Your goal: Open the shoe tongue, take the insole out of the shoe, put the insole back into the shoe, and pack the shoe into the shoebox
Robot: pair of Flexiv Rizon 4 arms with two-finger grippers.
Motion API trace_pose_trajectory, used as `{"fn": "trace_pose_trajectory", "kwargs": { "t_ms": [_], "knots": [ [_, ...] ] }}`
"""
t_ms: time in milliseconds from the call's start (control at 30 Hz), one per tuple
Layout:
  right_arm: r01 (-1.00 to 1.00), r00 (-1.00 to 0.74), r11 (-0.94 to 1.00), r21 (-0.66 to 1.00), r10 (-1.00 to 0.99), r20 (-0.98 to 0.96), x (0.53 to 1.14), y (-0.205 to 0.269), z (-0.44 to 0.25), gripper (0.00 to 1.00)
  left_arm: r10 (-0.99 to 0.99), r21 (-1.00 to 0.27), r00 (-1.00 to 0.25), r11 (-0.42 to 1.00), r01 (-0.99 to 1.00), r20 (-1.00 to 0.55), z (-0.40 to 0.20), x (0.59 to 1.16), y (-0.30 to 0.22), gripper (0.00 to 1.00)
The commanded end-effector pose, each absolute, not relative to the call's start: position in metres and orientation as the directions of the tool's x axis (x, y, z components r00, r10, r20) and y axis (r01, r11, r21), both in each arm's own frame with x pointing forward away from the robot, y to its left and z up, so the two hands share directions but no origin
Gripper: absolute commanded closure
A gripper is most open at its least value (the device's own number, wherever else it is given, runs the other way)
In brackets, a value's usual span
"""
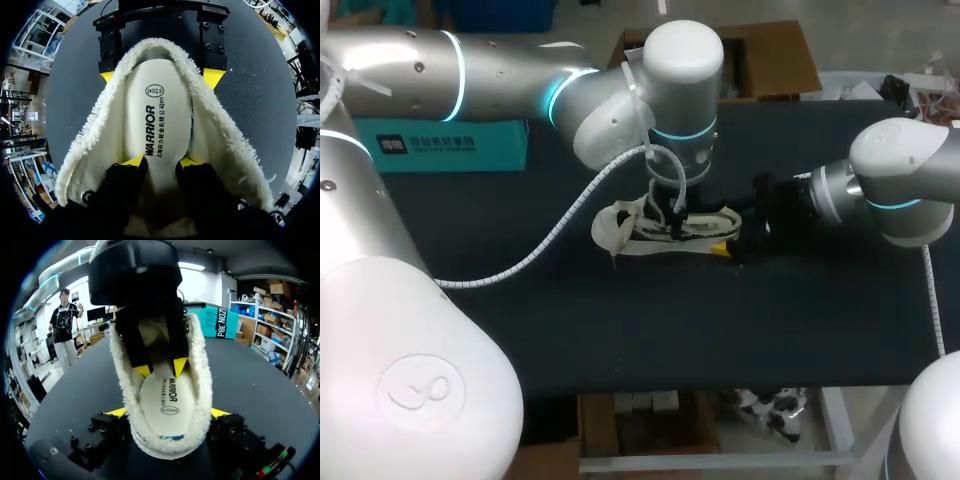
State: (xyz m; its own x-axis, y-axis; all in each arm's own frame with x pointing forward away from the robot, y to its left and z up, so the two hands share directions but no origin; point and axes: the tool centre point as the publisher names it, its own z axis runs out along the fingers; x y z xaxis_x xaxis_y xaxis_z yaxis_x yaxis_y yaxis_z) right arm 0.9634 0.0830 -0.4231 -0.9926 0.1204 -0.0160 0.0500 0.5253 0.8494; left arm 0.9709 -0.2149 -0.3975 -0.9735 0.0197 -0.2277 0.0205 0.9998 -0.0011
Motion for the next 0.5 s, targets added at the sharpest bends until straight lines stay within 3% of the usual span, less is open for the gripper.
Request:
{"fn": "trace_pose_trajectory", "kwargs": {
  "t_ms": [33,67,500],
  "knots": [
    [0.048,-0.993,0.521,0.852,0.116,-0.015,0.962,0.084,-0.425,1.00,0.000,0.036,-0.966,0.999,-0.010,-0.260,-0.490,1.011,-0.227,0.91],
    [0.048,-0.993,0.521,0.852,0.116,-0.015,0.962,0.084,-0.425,1.00,-0.009,0.028,-0.967,0.999,-0.017,-0.256,-0.489,1.015,-0.227,1.00],
    [0.048,-0.993,0.521,0.852,0.116,-0.015,0.962,0.084,-0.425,1.00,-0.005,-0.098,-0.972,0.995,0.018,-0.233,-0.416,1.005,-0.217,1.00]
  ]
}}
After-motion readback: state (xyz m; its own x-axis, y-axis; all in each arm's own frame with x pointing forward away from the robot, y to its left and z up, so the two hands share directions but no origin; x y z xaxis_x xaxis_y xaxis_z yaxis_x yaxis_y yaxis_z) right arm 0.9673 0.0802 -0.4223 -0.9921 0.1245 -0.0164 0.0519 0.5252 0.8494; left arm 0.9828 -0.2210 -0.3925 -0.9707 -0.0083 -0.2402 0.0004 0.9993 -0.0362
